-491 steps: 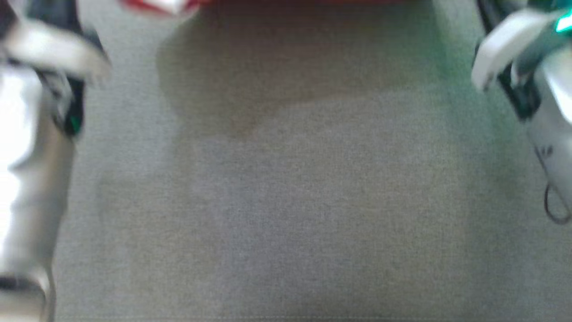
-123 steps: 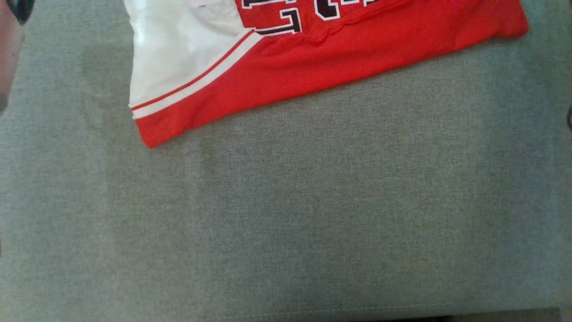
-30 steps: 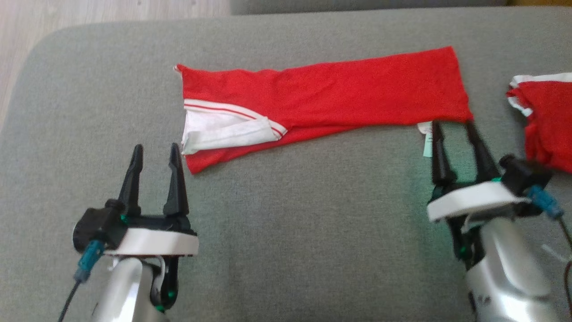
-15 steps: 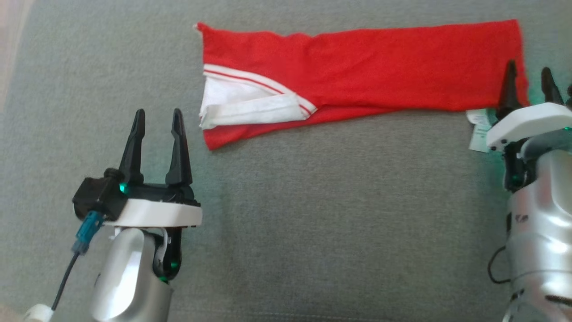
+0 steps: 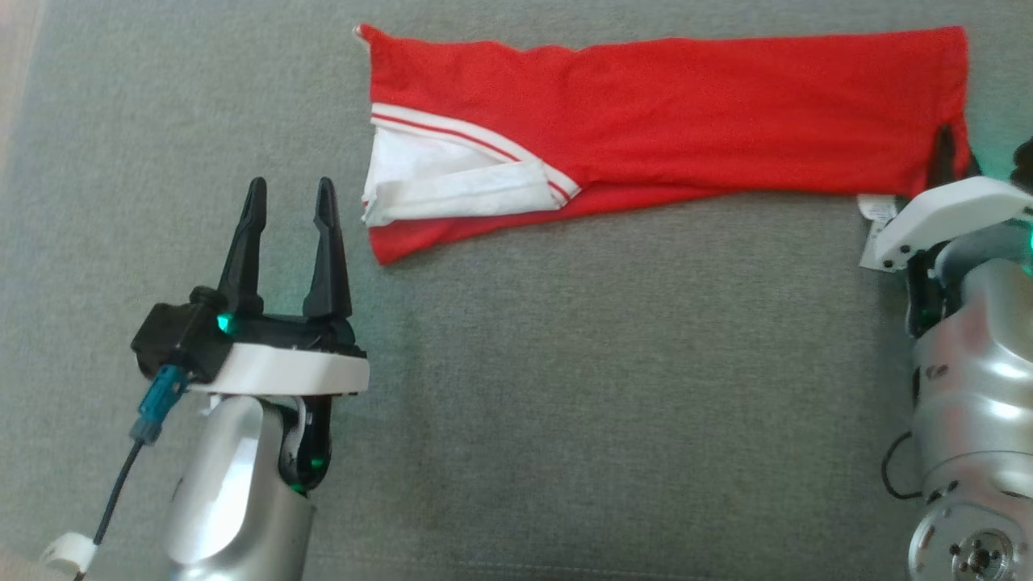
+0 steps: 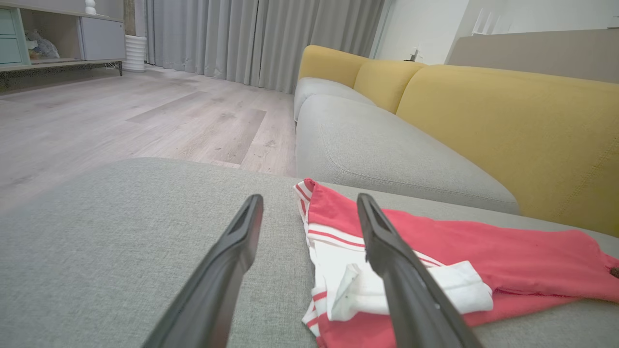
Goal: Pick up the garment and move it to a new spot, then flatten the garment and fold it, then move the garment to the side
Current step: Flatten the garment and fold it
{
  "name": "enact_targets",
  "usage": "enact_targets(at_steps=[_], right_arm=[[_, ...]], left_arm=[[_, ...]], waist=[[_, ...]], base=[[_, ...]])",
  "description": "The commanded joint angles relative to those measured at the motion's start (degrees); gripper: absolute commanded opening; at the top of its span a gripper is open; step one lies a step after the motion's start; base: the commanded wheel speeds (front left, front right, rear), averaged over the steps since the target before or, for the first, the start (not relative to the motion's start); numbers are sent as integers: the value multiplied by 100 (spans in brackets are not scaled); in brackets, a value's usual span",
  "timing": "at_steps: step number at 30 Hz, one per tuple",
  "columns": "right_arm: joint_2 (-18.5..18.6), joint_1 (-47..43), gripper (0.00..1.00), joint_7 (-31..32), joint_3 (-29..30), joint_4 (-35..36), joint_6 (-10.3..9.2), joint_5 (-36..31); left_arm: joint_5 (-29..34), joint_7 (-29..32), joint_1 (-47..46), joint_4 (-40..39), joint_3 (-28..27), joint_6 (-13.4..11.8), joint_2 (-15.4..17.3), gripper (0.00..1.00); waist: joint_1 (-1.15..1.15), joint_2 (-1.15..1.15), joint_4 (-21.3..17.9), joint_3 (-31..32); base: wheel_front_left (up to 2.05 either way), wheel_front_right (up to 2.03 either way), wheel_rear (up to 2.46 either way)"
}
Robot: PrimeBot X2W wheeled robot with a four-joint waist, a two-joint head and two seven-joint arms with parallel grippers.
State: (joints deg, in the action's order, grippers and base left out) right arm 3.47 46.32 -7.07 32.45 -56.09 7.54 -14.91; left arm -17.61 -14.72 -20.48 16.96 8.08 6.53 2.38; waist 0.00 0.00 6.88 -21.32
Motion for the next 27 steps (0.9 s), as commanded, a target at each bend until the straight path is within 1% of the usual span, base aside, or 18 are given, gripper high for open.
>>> enact_targets(at_steps=[1, 3, 6, 10, 13, 18, 22, 27], right_arm=[[-48, 30, 0, -144, -134, 86, -5, -49], [3, 2, 0, -304, -154, 87, -5, -53], [191, -87, 0, -466, -169, 146, -5, -11], [437, -225, 0, -595, -414, 274, -5, 129], [605, -345, 0, -676, -615, 519, -5, 299], [729, -569, 0, -650, -746, 881, -5, 614], [637, -699, 0, -550, -930, 1090, -5, 771], [294, -719, 0, -448, -1414, 1262, -5, 1032]], left_arm=[[12, -28, -98, -121, -189, -16, 51, 100], [13, -28, -74, -111, -217, -12, 51, 100], [1, -28, -25, -106, -256, -6, 51, 100], [31, -28, 63, -108, -295, 0, 50, 100], [105, -28, 165, -79, -281, 19, 50, 100], [58, -28, 334, -79, -429, 37, 50, 100], [16, -28, 440, -73, -448, 45, 50, 100], [-21, -28, 563, -61, -426, 48, 50, 100]], waist=[[0, 0, -87, 91], [0, 0, -170, 192], [0, 0, -294, 364], [0, 0, -436, 586], [0, 0, -495, 730], [0, 0, -537, 945], [0, 0, -533, 1120], [0, 0, -497, 1310]], base=[[0, 0, 0], [0, 0, 0], [0, 0, 0], [0, 0, 0], [0, 0, 0], [0, 0, 0], [0, 0, 0], [0, 0, 0]])
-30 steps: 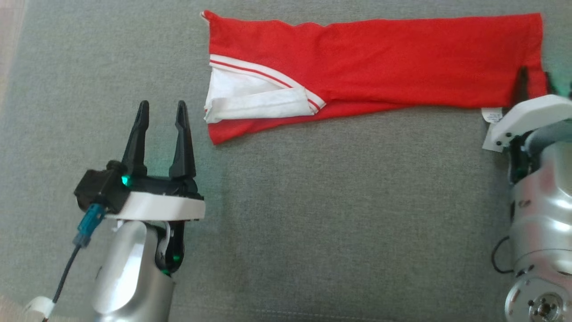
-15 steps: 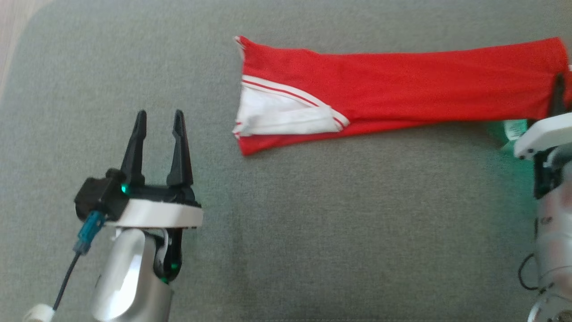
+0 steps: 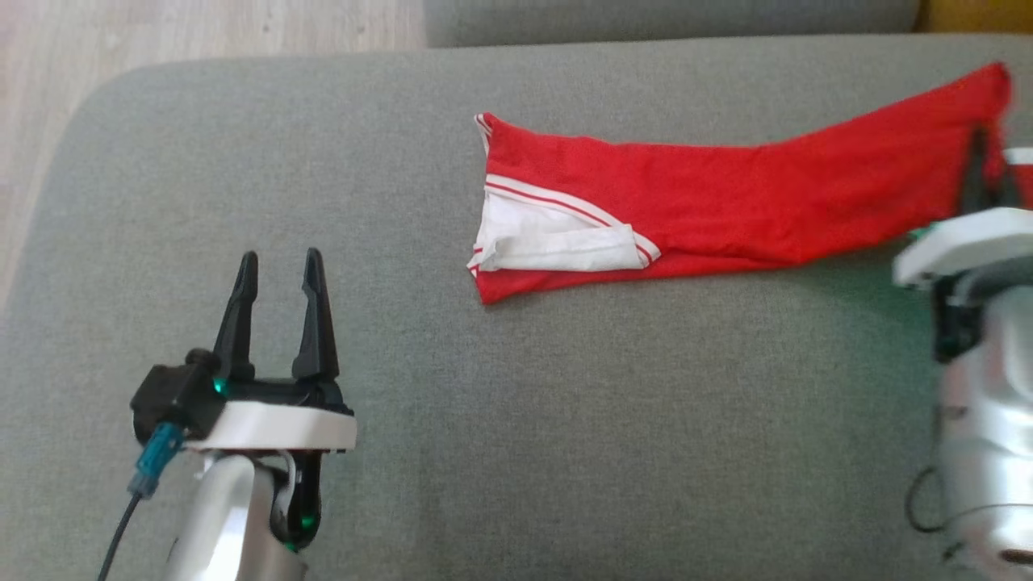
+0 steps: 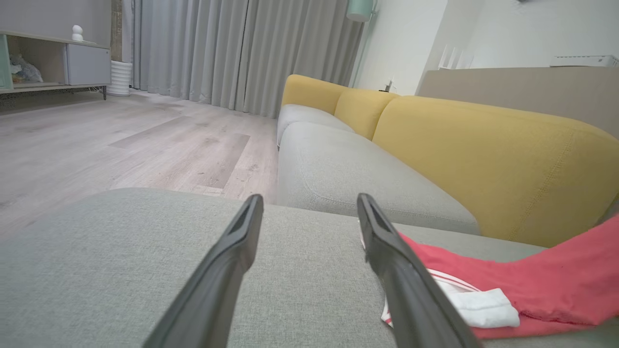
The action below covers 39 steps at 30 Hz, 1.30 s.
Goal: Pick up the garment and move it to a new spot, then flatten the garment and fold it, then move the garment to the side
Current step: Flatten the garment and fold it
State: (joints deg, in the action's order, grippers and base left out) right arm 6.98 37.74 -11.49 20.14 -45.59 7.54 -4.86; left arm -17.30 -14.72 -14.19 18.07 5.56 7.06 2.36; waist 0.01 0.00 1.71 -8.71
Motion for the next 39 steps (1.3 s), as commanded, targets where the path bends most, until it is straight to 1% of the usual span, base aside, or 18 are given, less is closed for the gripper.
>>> enact_targets(at_steps=[1, 4, 7, 12, 13, 16, 19, 26, 31, 39], right_arm=[[-134, 148, 0, 15, -323, 243, -5, 75], [-313, 202, 0, 67, -721, 342, -5, 270], [-396, 234, 0, 92, -1135, 418, -5, 532], [-408, 216, 0, 20, -2500, 427, -5, 1843], [-408, 216, 0, 20, -2500, 427, -5, 1843], [-409, 210, 0, -47, -3100, 419, -5, 2334], [-409, 251, 0, -104, -3529, 334, -5, 2627], [-410, 410, 0, -166, -4150, -103, -5, 3121], [-410, 594, 0, -239, -4505, -463, -5, 3319], [-410, 673, 0, -302, -5051, -866, -5, 3695]], left_arm=[[-57, -28, -43, -170, -167, -5, 52, 100], [-80, -28, -2, -176, -125, -7, 52, 100], [-112, -28, 29, -190, -71, -22, 52, 100], [-152, -28, 66, -184, 48, -31, 52, 100], [-152, -28, 66, -184, 48, -31, 52, 100], [-178, -28, 66, -172, 134, -46, 52, 100], [-194, -28, 52, -166, 204, -63, 52, 100], [-279, -28, -27, -151, 364, -91, 52, 100], [-378, -28, -117, -129, 559, -121, 52, 100], [-430, -28, -218, -143, 680, -184, 52, 100]], waist=[[-1, 0, 32, 82], [-1, 0, 100, 153], [-1, 0, 193, 217], [-1, 0, 397, 253], [-1, 0, 397, 253], [-1, 0, 542, 244], [-1, 0, 698, 203], [-1, 0, 1072, 10], [-1, 0, 1319, -120], [-1, 0, 1519, -230]], base=[[0, 0, 0], [0, 0, 0], [0, 0, 0], [0, 0, 0], [0, 0, 0], [0, 0, 0], [0, 0, 0], [0, 0, 0], [0, 0, 0], [0, 0, 0]])
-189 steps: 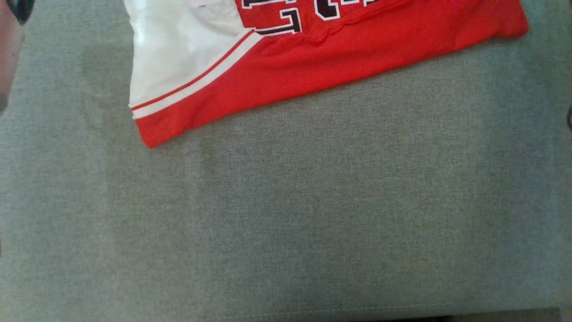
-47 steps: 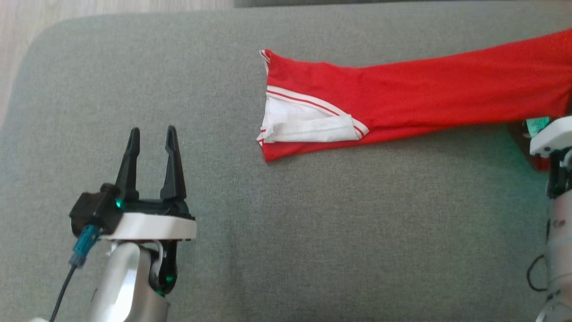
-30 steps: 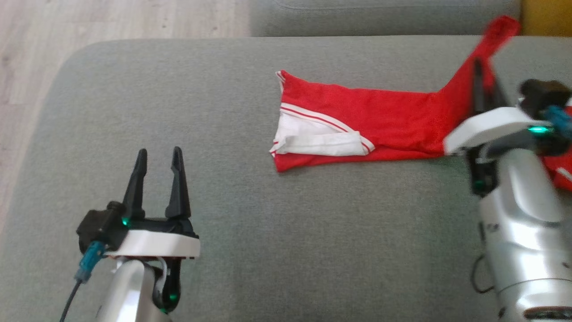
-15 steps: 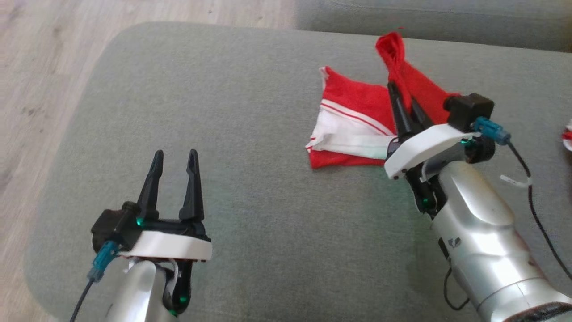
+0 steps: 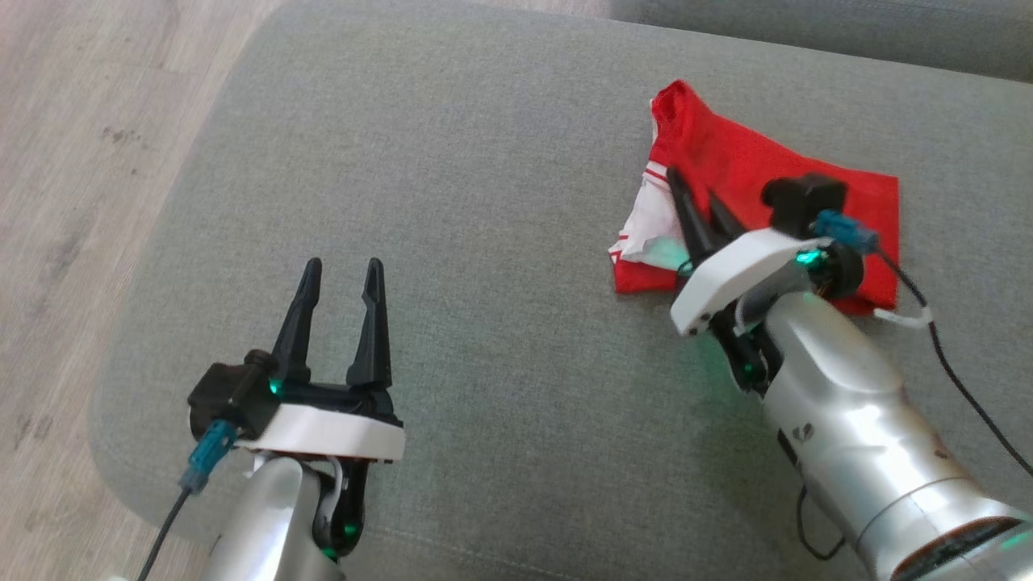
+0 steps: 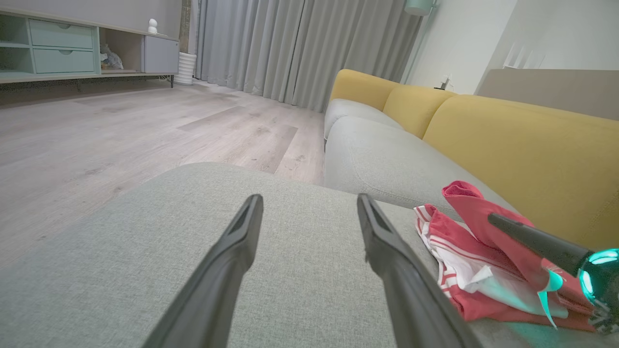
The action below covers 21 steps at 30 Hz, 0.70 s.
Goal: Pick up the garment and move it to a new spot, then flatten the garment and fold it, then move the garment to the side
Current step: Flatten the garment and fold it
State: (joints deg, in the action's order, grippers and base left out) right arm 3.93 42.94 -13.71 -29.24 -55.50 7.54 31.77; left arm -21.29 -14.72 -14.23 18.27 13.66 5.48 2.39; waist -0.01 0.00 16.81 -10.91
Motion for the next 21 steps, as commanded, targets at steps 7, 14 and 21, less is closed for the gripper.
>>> enact_targets(at_steps=[7, 14, 21], right_arm=[[-105, 181, 100, -75, -675, 227, -5, 319], [-105, 280, 100, -125, -452, 835, -5, -61], [-105, -613, 100, -128, 1326, 1822, -5, -1777]], left_arm=[[101, -28, -249, -119, -160, 26, 49, 100], [211, -28, -234, -210, -423, 61, 49, 100], [284, -28, -202, -344, -635, 66, 49, 100]], waist=[[1, 0, -181, 33], [1, 0, -782, 163], [1, 0, -1338, 292]], base=[[0, 0, 0], [0, 0, 0], [0, 0, 0]])
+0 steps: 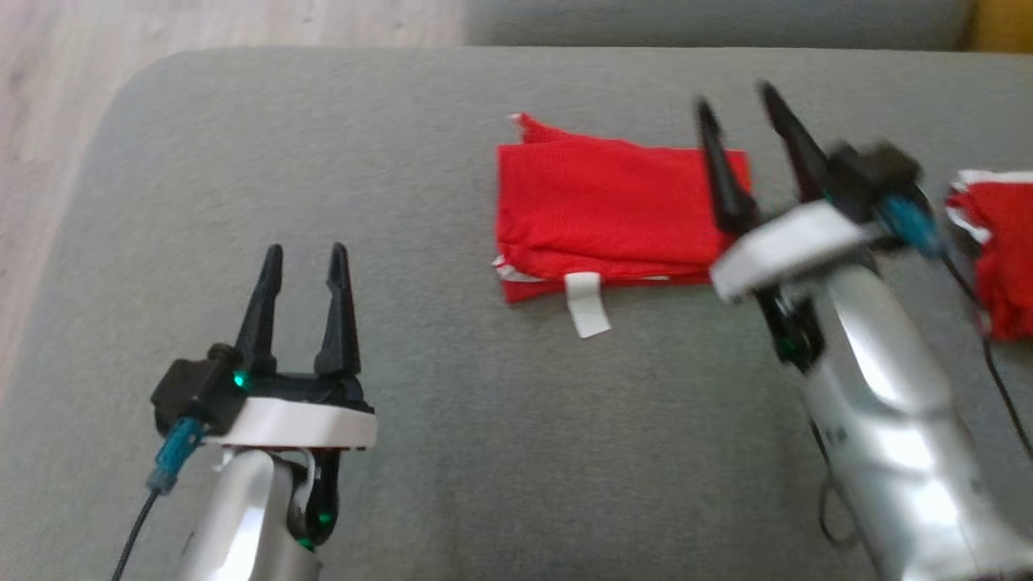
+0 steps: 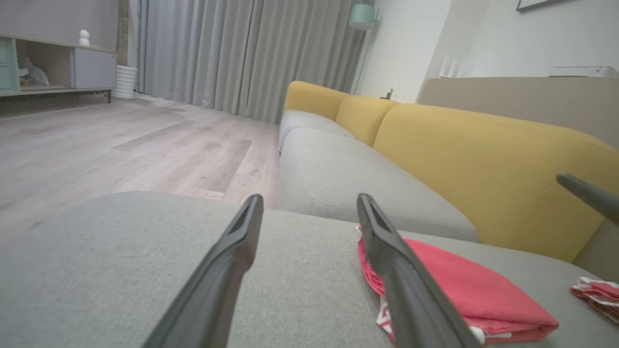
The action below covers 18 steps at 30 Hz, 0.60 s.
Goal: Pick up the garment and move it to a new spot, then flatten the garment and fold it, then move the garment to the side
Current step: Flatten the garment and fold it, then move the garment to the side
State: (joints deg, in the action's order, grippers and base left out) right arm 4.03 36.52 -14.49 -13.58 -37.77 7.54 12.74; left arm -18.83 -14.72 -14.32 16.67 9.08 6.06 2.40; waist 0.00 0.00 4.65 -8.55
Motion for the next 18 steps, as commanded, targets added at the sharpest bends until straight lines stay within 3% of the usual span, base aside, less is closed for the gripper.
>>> enact_targets(at_steps=[1, 7, 18], right_arm=[[-115, -159, 100, -50, -19, 219, -5, -110], [-114, -1207, 100, -50, 832, 1219, -5, -906], [-115, -2170, 100, -51, 1039, 1838, -5, -671]], left_arm=[[91, -28, -173, -181, -213, -11, 48, 100], [480, -28, -3, -132, -470, -169, 53, 100], [780, -28, 343, -132, -649, -216, 50, 100]], waist=[[0, 0, -191, 68], [0, 0, -530, 134], [0, 0, -750, 111]], base=[[0, 0, 0], [0, 0, 0], [0, 0, 0]])
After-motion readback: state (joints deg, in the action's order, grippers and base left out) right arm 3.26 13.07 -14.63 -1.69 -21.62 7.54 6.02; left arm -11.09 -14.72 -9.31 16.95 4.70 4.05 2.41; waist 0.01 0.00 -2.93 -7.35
